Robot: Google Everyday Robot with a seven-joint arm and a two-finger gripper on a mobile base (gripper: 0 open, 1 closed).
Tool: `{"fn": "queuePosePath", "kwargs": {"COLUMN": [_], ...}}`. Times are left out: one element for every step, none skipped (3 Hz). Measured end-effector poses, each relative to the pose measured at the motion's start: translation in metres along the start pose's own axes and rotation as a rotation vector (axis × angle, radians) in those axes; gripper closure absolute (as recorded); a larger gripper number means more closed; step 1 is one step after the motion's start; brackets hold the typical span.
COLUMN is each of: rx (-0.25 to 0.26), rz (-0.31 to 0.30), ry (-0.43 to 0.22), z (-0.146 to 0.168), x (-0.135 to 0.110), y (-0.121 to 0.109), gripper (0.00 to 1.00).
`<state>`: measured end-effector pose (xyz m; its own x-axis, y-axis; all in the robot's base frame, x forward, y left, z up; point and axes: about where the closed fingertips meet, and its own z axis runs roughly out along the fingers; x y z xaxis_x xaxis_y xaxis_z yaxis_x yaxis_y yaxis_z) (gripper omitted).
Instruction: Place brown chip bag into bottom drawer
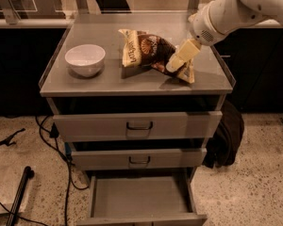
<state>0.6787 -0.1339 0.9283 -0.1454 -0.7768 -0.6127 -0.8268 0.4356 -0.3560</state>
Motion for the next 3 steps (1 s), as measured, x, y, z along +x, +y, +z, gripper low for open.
{"fn": "queuePosePath", "kwargs": {"rx": [-0.028,-0.061,-0.097], "rz": [0.007,0.011,0.006], "ry": [-0.025,-0.040,-0.047], "z": [0.027,0.052,0.075], "x": [-0.009,-0.019,-0.027], "y": [0.000,0.004,0.012], "gripper": [0.00,0.00,0.00]}}
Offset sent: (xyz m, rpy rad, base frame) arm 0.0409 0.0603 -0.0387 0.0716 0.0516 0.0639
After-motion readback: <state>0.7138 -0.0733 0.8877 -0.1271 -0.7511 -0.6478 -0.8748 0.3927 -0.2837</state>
